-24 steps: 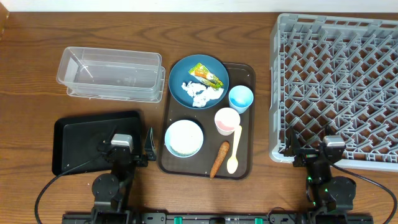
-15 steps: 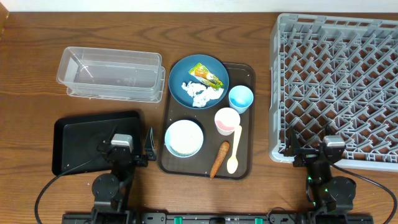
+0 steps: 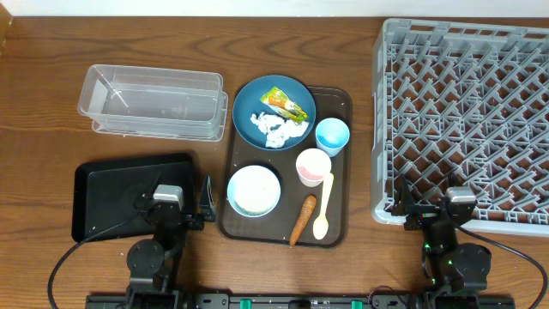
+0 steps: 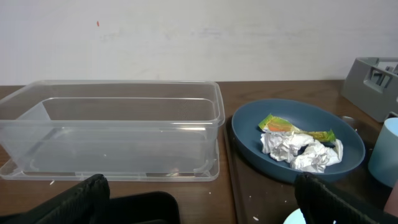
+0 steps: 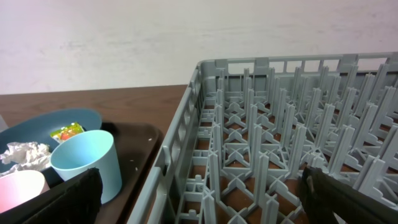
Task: Sort waste into correct bins and load items into the dishwasher rack
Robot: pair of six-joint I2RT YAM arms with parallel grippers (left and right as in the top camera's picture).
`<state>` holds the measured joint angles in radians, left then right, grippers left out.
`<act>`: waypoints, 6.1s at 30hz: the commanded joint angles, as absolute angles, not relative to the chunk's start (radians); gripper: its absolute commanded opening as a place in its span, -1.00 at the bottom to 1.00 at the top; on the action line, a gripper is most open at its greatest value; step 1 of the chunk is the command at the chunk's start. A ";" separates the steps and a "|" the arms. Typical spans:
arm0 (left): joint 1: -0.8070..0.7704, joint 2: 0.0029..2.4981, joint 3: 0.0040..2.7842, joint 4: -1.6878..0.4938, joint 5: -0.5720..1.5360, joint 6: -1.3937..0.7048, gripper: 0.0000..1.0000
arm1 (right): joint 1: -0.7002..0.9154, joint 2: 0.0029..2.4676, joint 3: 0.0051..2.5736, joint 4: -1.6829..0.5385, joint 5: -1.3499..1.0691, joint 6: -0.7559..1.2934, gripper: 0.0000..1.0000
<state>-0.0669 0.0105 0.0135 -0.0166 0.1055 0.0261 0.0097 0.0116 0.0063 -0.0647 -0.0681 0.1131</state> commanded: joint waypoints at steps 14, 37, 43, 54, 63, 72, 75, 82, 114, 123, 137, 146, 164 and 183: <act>-0.062 0.004 0.004 -0.056 0.142 0.022 0.94 | 0.014 0.005 0.006 -0.068 -0.076 0.104 0.98; -0.062 0.152 0.120 -0.079 0.134 -0.054 0.94 | 0.014 0.054 0.112 -0.129 0.013 0.094 0.98; -0.062 0.408 0.361 -0.190 0.114 -0.084 0.93 | 0.014 0.230 0.259 -0.158 0.056 0.078 0.98; -0.062 0.963 0.942 -0.718 0.117 -0.084 0.94 | 0.014 0.696 0.588 -0.347 0.056 0.069 0.99; -0.062 1.129 1.105 -0.865 0.128 -0.089 0.94 | 0.012 0.954 0.822 -0.595 0.055 0.062 0.99; -0.084 1.166 1.111 -0.681 0.174 -0.100 0.93 | 0.012 0.973 0.825 -0.556 0.018 0.063 0.99; -0.116 1.226 1.137 -0.646 0.172 -0.099 0.93 | 0.013 0.973 0.825 -0.549 0.018 0.067 0.98; -0.200 1.419 1.210 -0.562 0.172 -0.098 0.93 | 0.013 0.973 0.825 -0.550 0.018 0.074 0.98; -0.371 1.903 1.215 -0.299 0.089 -0.068 0.26 | 0.013 0.974 0.824 -0.573 0.018 0.074 0.97; -0.372 1.902 1.215 -0.278 0.089 -0.068 -0.52 | 0.013 0.974 0.824 -0.580 0.018 0.074 0.95; -0.368 1.699 1.220 -0.306 -0.004 -0.068 -0.87 | 0.012 0.974 0.824 -0.580 0.019 0.073 0.95; -0.222 1.471 1.220 -0.309 -0.110 -0.068 -0.88 | 0.012 0.974 0.824 -0.580 0.019 0.073 0.95; -0.043 1.639 1.214 -0.309 -0.097 -0.088 -0.26 | 0.012 0.974 0.824 -0.580 0.019 0.073 0.96; -0.285 1.623 1.230 -0.352 0.211 -0.087 0.15 | 0.013 0.976 0.824 -0.580 0.019 0.073 0.97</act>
